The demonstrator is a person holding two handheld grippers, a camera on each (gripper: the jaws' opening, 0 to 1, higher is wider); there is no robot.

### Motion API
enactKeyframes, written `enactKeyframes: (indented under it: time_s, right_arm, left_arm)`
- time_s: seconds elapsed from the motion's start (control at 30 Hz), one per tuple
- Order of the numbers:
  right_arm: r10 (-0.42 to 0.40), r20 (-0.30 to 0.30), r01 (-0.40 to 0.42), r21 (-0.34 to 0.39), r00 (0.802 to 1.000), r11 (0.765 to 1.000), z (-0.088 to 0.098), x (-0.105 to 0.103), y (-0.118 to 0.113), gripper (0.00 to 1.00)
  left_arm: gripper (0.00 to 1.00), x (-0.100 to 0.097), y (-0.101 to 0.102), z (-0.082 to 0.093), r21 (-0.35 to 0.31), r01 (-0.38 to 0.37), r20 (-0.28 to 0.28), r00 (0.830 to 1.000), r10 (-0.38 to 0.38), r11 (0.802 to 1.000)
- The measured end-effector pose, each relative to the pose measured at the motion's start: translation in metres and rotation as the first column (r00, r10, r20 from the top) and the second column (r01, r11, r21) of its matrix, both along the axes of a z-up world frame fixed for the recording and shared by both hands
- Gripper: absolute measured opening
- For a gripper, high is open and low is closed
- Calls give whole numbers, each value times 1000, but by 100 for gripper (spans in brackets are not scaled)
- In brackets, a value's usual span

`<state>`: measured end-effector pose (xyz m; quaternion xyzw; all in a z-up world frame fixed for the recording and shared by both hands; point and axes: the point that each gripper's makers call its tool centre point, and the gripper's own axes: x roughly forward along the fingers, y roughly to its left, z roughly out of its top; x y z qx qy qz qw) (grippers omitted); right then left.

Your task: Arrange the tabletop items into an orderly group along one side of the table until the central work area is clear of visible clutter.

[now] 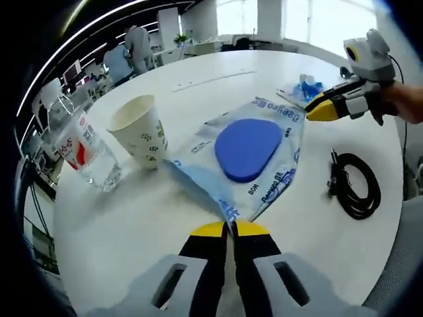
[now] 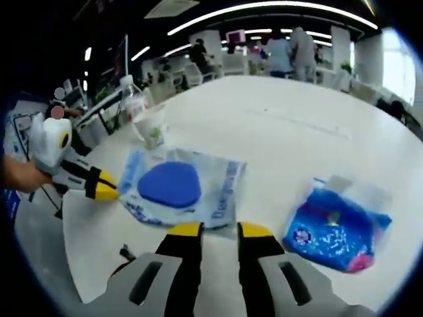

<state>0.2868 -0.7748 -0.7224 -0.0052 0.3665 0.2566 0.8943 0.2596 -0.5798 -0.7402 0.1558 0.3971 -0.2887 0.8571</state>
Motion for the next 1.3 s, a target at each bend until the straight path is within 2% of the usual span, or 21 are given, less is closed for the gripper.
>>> enactKeyframes:
  time_s: [0.17,0.2,0.27,0.43,0.67,0.9,1.03,1.17,1.3]
  right_arm:
    - [5,-5,-5,38,1000,999,0,-1,1,20]
    - [7,-13,-6,48,1000,999,-1,-1,3,20]
    - [16,-72,-13,46,997,999,-10,-7,8,18]
    - [7,-95,-4,28,995,1000,-21,-20,12,18]
    - [20,-73,-19,3,997,1000,-19,-36,6,17]
    - [-6,-58,5,-18,998,1000,-19,-45,4,16]
    - [-10,-62,10,-9,998,1000,-19,-47,8,10]
    - [36,-43,-39,-67,998,997,-18,-45,12,4]
    - [52,-17,-53,-76,999,996,-12,-37,11,0]
  left_arm:
    - [1,-2,5,-1,30,44,17,999,-45,999]
    - [1,-2,5,-1,28,40,14,999,-40,999]
    - [0,-3,5,0,12,14,1,1000,-14,1000]
    - [0,-3,5,-1,-1,-15,-3,1000,15,1000]
    - [1,-3,-2,-1,-32,-26,-7,1000,26,999]
    - [1,-2,-4,-2,-42,-40,-12,999,39,998]
    - [1,-2,-4,-2,-51,-48,-9,999,47,998]
    - [0,-1,-5,-1,-60,-52,-9,999,52,997]
    - [0,5,-9,3,-41,-24,36,999,26,999]
